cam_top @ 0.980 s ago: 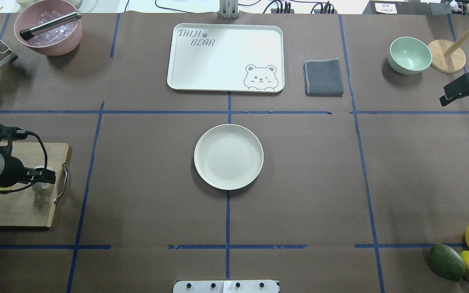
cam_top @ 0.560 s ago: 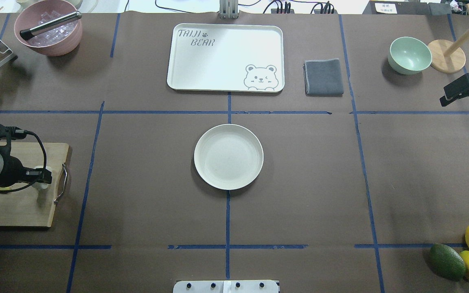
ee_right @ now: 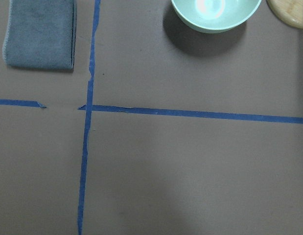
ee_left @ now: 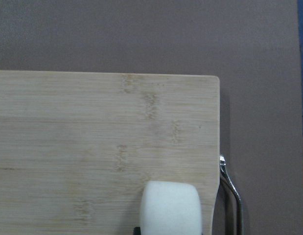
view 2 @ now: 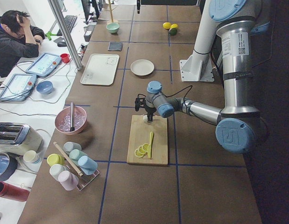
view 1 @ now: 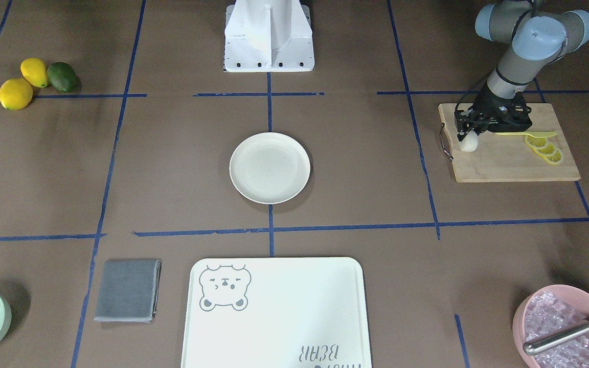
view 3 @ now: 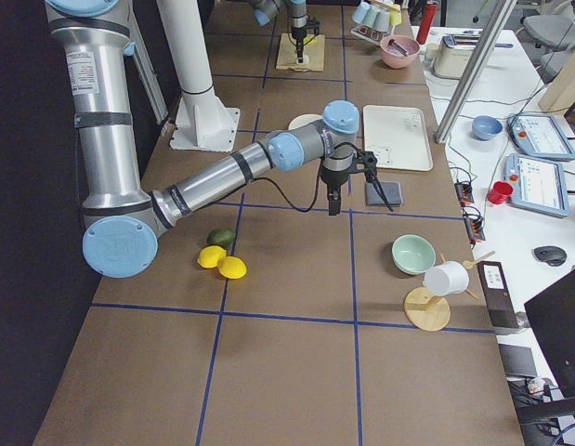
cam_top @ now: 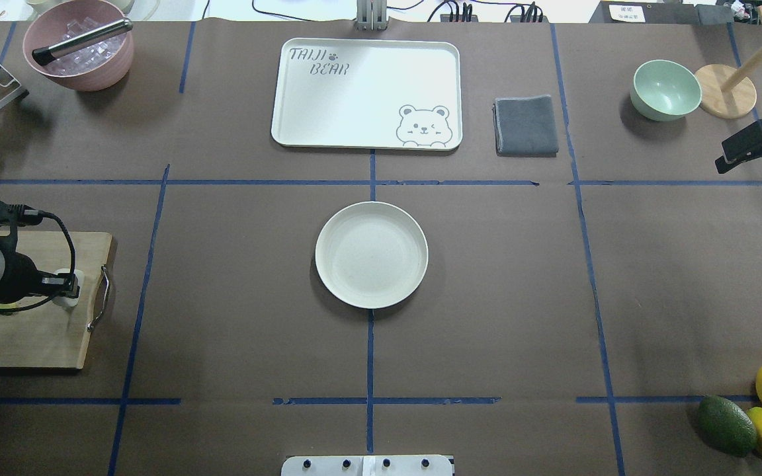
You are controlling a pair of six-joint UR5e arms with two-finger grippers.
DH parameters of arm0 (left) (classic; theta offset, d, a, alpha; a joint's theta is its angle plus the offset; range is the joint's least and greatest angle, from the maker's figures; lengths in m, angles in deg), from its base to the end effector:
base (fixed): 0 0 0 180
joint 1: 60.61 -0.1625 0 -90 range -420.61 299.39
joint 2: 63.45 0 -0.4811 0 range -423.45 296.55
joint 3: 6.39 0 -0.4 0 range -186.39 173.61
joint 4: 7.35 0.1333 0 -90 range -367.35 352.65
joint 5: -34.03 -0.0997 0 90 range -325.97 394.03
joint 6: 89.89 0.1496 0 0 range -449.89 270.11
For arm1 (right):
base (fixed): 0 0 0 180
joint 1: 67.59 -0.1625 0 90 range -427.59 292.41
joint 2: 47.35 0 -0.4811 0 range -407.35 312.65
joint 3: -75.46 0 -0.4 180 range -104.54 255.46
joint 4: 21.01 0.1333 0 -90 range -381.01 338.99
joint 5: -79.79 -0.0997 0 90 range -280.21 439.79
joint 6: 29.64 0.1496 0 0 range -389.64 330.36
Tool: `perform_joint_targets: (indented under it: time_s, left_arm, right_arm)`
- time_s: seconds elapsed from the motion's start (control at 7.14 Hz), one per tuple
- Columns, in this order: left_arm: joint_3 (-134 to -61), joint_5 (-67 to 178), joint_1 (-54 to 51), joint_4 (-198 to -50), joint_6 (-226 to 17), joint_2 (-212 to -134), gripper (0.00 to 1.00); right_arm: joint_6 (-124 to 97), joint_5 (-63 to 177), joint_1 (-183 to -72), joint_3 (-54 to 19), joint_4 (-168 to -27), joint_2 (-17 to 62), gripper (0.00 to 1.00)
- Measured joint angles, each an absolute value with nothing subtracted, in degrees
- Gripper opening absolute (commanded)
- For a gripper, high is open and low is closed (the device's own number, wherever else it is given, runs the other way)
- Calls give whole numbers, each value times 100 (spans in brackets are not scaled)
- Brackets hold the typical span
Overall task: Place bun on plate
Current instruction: 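Lower the left gripper onto the white bun on the cutting board and grasp, then lift the bun with the left gripper and carry it over the plate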
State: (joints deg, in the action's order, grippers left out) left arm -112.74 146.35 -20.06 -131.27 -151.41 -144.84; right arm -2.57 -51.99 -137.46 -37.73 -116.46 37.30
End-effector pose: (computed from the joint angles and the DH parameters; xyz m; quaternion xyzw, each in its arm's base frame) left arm 0.3232 -0.3772 0.6214 0.0486 0.3900 -0.0280 0.9191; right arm -0.1514 -0.5108 0.5139 0.0315 -0.3950 -0.0158 0.9180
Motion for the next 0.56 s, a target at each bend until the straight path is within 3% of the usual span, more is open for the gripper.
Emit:
perform_joint_targets:
  time_s: [0.56]
  left_arm:
    - [-11788,14660,-1849,-12483,-15120,-14654,31]
  right_arm:
    - [-257,-5207,-13744,-3841,-11646,3830,100]
